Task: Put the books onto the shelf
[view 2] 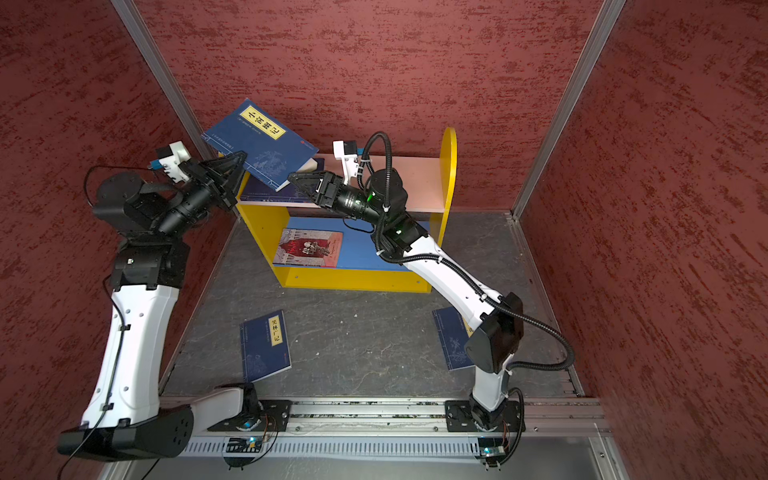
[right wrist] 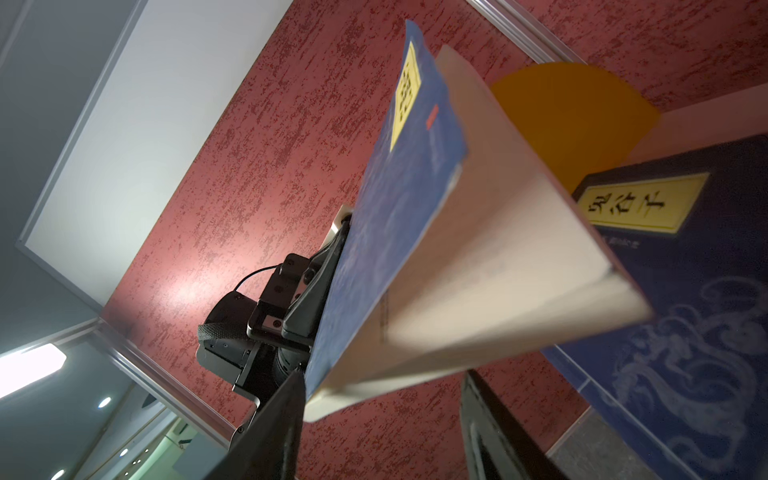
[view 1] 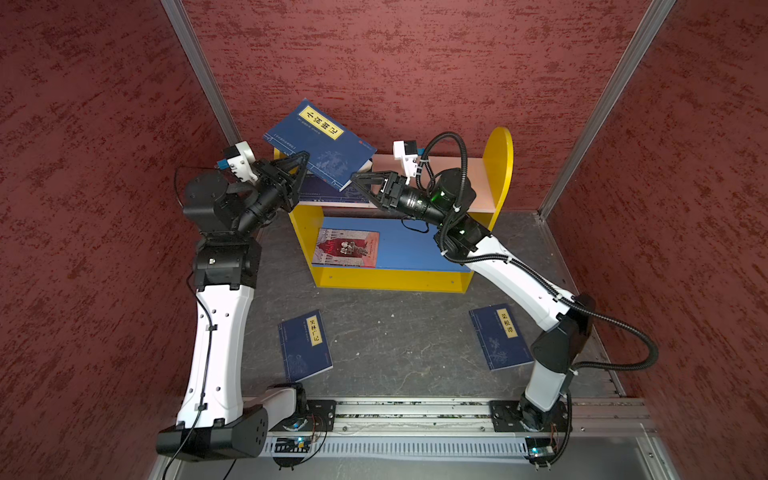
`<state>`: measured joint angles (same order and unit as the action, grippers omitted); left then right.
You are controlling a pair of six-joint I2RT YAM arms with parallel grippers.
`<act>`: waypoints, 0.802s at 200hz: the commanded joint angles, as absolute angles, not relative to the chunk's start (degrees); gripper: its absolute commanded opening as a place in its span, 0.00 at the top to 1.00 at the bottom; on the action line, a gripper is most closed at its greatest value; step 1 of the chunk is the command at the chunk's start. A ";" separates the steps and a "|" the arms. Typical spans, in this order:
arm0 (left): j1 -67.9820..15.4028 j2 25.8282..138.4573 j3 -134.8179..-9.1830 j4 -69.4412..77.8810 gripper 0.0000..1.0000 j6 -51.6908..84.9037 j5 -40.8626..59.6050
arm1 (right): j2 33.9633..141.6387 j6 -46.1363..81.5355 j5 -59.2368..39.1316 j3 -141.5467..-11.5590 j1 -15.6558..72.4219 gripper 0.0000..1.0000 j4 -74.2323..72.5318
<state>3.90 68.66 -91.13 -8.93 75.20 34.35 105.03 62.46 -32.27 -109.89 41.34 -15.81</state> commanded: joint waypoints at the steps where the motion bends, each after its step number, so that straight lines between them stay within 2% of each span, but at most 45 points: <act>1: 3.96 69.52 -92.46 -5.10 1.00 75.95 33.68 | 106.57 65.09 -34.14 -114.13 40.96 0.40 -19.57; 32: 3.87 69.52 -91.70 -5.87 1.00 75.32 33.68 | 110.03 65.92 -34.88 -119.73 40.78 0.40 -18.54; 51: 3.87 69.37 -90.91 -6.23 1.00 75.15 33.65 | 111.83 65.74 -35.11 -122.80 40.70 0.45 -16.90; 74: 3.87 69.08 -90.57 -7.27 1.00 74.70 33.66 | 113.02 64.71 -34.84 -125.29 40.62 0.57 -13.97; 88: 3.87 68.83 -90.32 -8.14 1.00 74.60 33.68 | 113.06 63.74 -34.38 -125.77 40.59 0.71 -12.22; 102: 3.87 68.65 -90.09 -9.37 1.00 74.70 33.51 | 112.77 63.07 -33.97 -125.86 40.34 0.79 -10.72; 111: 3.79 68.58 -89.96 -10.20 0.94 74.67 33.35 | 112.75 62.55 -33.95 -125.81 40.19 0.86 -10.12; 122: 3.82 68.42 -89.45 -10.78 0.90 74.83 33.31 | 112.52 62.06 -33.85 -125.77 40.04 0.89 -8.98; 130: 3.78 68.30 -88.98 -10.96 0.86 74.87 33.36 | 112.36 61.97 -34.01 -125.78 39.82 1.00 -8.43; 135: 3.78 68.21 -88.84 -11.19 0.81 74.76 33.42 | 112.27 61.86 -34.17 -125.77 39.74 1.00 -8.07; 150: 3.86 67.86 -88.26 -11.60 0.59 74.15 33.64 | 111.76 61.40 -34.46 -125.76 39.38 1.00 -6.63; 160: 4.00 67.46 -88.07 -11.81 0.52 73.68 33.71 | 111.29 60.93 -34.53 -125.68 39.07 1.00 -5.35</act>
